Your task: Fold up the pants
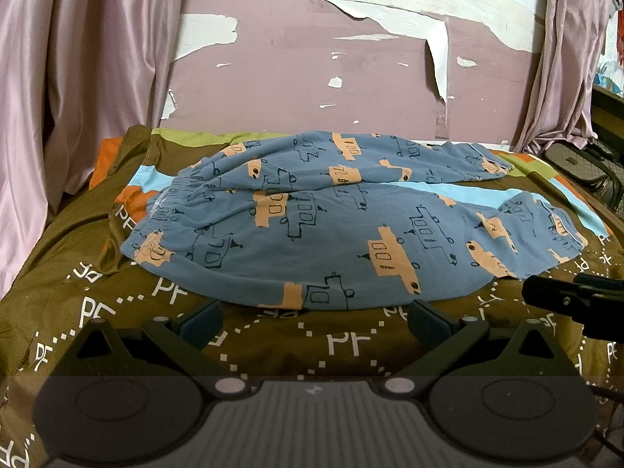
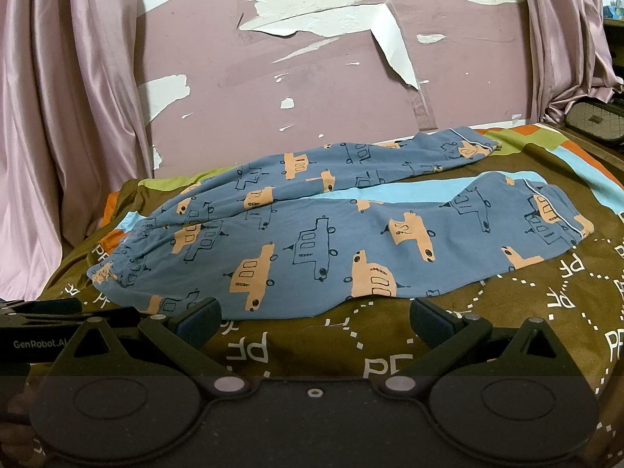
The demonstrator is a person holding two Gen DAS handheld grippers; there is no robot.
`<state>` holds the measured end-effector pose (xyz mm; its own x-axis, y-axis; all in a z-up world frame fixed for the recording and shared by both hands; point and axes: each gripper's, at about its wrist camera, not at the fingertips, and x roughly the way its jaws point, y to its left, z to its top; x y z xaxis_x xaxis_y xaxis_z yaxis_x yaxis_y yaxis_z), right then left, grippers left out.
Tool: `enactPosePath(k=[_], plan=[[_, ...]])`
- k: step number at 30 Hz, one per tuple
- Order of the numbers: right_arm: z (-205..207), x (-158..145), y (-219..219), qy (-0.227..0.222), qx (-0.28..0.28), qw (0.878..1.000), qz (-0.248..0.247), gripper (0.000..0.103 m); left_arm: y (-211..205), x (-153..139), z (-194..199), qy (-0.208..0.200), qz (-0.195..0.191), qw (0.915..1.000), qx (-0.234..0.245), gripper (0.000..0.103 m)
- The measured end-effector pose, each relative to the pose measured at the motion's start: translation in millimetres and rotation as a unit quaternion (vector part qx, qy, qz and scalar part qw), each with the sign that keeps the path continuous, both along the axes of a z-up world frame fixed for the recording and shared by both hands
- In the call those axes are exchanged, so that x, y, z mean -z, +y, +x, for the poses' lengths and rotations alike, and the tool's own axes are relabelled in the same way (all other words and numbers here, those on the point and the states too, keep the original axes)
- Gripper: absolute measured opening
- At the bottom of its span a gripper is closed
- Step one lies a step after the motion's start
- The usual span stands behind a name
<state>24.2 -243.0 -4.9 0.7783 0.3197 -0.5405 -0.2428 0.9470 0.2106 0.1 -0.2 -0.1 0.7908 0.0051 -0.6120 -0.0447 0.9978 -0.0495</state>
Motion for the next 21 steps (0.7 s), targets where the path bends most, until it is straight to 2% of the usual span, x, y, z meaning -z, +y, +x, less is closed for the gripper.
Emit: enactPosePath(k=[10,15,21], plan=[[1,1,2,0.007,0.000,1.000,0.001,0.103,0,4,-1,0.008,0.002,1.0000,0.000,0.103],[11,-1,-3,0.028,-0.001,1.000,0.013,0.103,1,2,8,0.002,0.010,0.9999,-0.006,0.103],[45,-17,-11,0.044,-0.015,0.998,0.029,0.103,7,-24,48,0.010,0.058,0.9982,0.014,0.103]])
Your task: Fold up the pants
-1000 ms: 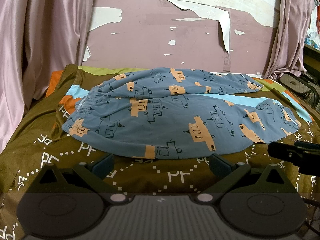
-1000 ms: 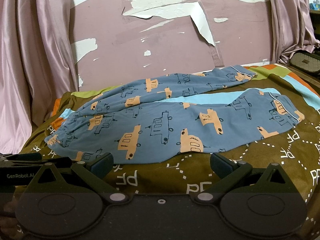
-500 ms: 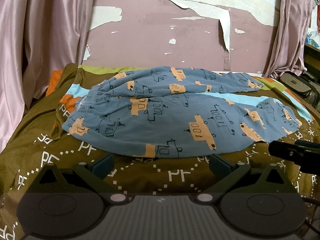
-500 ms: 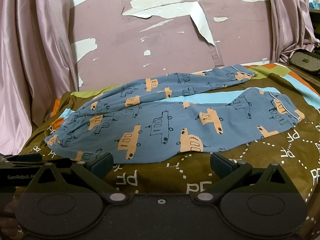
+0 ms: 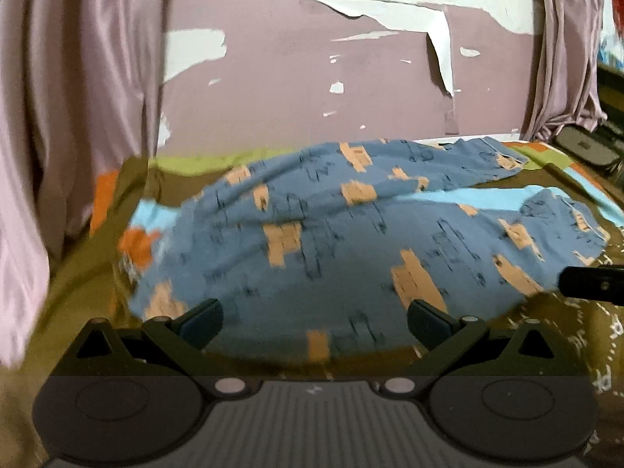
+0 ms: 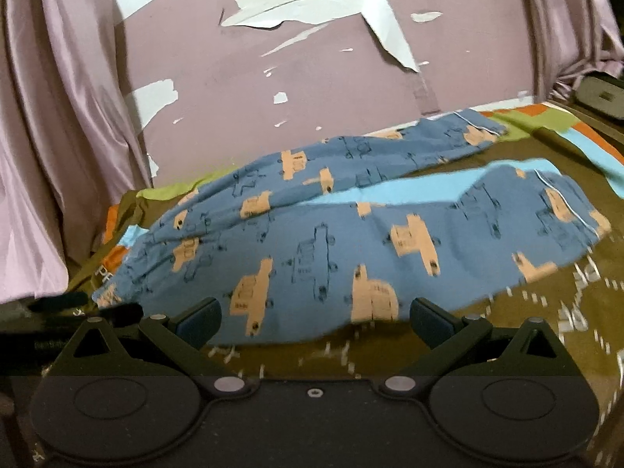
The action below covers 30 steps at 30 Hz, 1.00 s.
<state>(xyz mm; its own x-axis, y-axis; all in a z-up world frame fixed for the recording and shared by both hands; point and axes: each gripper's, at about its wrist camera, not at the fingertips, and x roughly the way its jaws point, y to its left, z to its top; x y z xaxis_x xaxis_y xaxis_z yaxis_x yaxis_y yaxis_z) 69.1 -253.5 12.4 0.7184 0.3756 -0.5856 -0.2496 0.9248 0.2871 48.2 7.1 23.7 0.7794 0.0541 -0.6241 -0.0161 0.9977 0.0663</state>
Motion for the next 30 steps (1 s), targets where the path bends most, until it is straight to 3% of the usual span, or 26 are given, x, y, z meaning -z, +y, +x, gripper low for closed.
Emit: enactPosePath(k=[4,9,14,17,22,26,30], plan=[[34,-13,-4,0.007,-0.035,0.999,-0.021,0.103,12,-32,41,0.034,0.020,0.9991,0.012,0.103],[78,-36,0,-0.023,-0.097,0.994,-0.051,0.103,27,-83,87,0.077,0.087,0.9933,0.005,0.103],[130,-54,16,-0.046,-0.173,0.980,-0.088,0.103,52,-110,127,0.105,0.088,0.9904,-0.018,0.103],[169,-56,32,-0.046,-0.222,0.966,-0.127,0.103,69,-109,151,0.098,0.074,0.9921,-0.027,0.103],[243,-45,64,-0.074,-0.290,0.940,-0.164,0.102,102,-95,187,0.069,0.018,0.9971,-0.026,0.103],[306,-20,98,-0.076,-0.330,0.926,-0.164,0.102,115,-65,216,0.084,0.063,0.9944,0.004,0.103],[355,1,122,-0.068,-0.355,0.919,-0.156,0.102,121,-31,248,0.110,0.077,0.9903,0.035,0.103]])
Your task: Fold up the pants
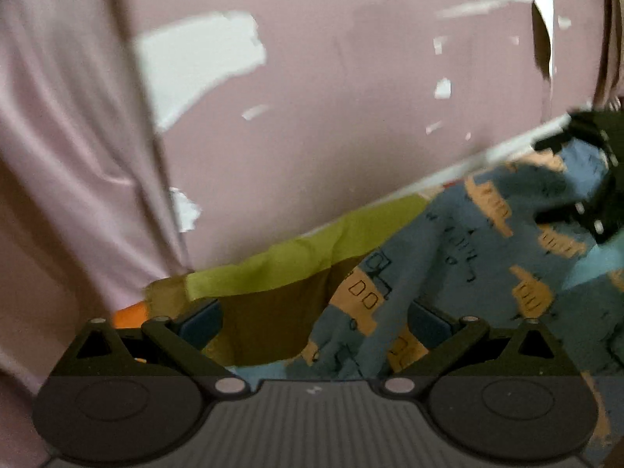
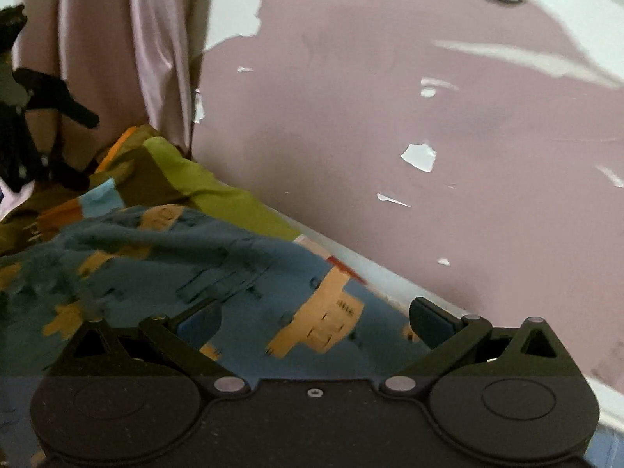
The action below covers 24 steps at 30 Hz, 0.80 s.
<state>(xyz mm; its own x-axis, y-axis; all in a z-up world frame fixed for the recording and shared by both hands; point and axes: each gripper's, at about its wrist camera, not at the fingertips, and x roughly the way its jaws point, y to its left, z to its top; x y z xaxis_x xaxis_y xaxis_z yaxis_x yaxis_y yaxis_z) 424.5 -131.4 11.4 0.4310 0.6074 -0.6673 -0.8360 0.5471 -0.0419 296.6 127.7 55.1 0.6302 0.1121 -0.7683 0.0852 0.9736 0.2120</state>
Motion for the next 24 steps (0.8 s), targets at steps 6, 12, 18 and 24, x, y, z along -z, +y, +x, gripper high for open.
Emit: enactPosePath(k=[6,12,18,24], plan=[[42,15,6,0.042,-0.035,0.998,-0.019,0.094,1,41,47,-0.006,0.005,0.9982,0.059,0.097],[61,23,3,0.069,-0.036,0.997,-0.010,0.080,12,58,66,0.021,-0.050,0.9898,0.132,0.079],[68,31,9,0.055,-0.053,0.997,-0.026,0.065,9,70,66,0.051,-0.065,0.9795,0.183,0.051],[70,34,15,0.046,-0.059,0.996,-0.038,0.030,-12,72,81,0.069,-0.051,0.9802,0.179,0.017]])
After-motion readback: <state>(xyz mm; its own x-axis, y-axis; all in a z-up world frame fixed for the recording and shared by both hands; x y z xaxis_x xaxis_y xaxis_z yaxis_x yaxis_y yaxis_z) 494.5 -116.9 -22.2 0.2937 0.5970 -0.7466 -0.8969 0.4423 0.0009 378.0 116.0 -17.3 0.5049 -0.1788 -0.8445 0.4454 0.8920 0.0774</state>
